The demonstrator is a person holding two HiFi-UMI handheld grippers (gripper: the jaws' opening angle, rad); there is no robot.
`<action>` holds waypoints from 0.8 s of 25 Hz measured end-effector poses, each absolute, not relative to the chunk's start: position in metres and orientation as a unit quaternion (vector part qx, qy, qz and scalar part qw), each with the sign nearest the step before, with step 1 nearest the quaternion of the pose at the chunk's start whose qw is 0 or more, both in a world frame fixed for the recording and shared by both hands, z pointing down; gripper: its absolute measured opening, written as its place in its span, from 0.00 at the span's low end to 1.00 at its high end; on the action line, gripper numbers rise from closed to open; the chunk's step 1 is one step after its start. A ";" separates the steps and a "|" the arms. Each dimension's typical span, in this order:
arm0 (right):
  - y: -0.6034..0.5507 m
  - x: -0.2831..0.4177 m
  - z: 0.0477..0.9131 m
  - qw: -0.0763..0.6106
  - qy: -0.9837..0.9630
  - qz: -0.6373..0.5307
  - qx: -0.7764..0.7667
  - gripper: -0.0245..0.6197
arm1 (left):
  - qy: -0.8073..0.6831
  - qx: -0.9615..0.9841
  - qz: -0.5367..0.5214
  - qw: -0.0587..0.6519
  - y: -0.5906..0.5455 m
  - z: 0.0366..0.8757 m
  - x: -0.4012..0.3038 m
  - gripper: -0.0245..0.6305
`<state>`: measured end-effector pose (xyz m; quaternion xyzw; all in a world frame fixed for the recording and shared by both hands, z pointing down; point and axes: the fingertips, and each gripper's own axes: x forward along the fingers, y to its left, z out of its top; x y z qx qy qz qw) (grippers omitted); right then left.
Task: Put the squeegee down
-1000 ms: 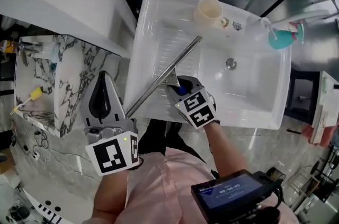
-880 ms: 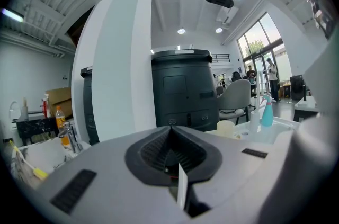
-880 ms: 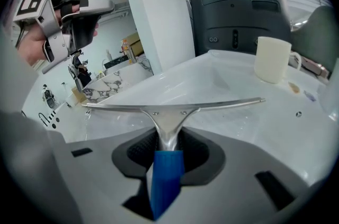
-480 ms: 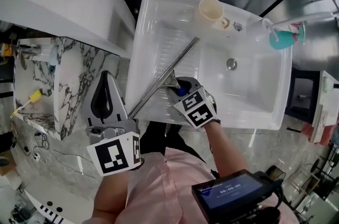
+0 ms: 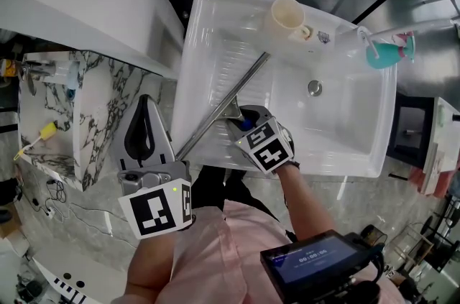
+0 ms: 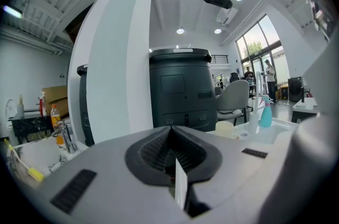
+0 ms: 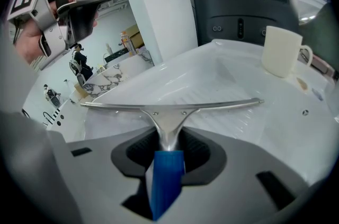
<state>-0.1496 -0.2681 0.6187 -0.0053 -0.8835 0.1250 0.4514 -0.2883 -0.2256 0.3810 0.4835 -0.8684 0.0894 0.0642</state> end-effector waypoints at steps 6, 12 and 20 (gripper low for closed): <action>-0.269 -0.149 0.617 0.448 -0.884 0.137 -0.008 0.31 | -0.864 0.492 0.086 0.064 -0.228 0.380 -0.283 0.05; -0.279 -0.140 0.600 0.438 -0.890 0.124 0.012 0.34 | -0.858 0.504 0.083 0.055 -0.230 0.372 -0.269 0.05; -0.298 -0.134 0.488 0.308 -0.941 0.126 0.057 0.31 | -0.849 0.525 0.065 0.021 -0.227 0.333 -0.232 0.05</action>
